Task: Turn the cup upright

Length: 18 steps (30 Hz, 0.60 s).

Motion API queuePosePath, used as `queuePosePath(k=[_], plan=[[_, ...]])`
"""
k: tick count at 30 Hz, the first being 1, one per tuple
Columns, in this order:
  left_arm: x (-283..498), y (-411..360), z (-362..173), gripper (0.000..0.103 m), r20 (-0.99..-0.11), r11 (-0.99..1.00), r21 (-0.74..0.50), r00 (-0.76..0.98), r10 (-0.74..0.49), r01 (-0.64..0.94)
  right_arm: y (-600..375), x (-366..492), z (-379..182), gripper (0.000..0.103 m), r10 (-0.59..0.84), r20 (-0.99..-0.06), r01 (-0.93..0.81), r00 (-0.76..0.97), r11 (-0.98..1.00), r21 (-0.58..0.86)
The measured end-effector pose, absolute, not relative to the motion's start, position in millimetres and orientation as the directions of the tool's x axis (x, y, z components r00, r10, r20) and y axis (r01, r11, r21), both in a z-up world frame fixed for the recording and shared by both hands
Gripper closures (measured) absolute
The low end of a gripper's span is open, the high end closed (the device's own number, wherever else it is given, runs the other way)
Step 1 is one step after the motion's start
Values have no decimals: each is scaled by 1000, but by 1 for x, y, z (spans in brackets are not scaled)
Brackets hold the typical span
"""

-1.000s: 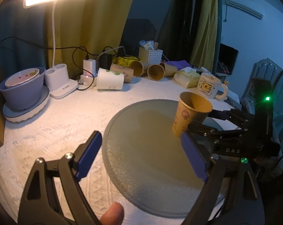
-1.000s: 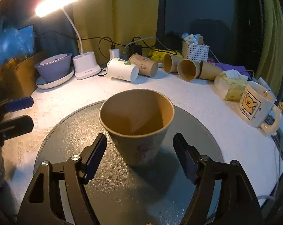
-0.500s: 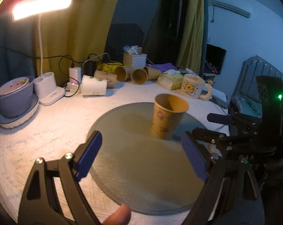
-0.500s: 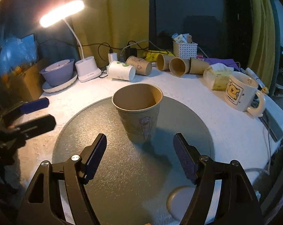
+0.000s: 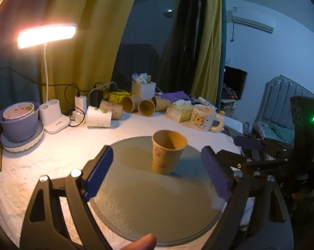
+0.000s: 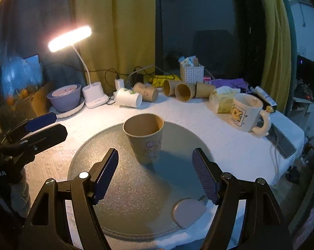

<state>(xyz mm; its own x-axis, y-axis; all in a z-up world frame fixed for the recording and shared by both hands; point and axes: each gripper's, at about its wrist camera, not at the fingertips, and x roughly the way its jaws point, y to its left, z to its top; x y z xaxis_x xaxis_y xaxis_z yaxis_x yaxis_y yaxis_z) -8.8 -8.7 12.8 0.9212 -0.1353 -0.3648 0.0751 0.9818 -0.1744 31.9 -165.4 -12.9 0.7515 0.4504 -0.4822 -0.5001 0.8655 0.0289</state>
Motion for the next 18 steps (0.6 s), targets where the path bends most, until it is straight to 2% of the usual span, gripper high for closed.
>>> queuePosePath(k=[18], plan=[[-34, -31, 55, 16, -257, 987, -108, 956, -140, 116, -196, -2, 34, 27, 437, -366, -466, 821, 885, 10]])
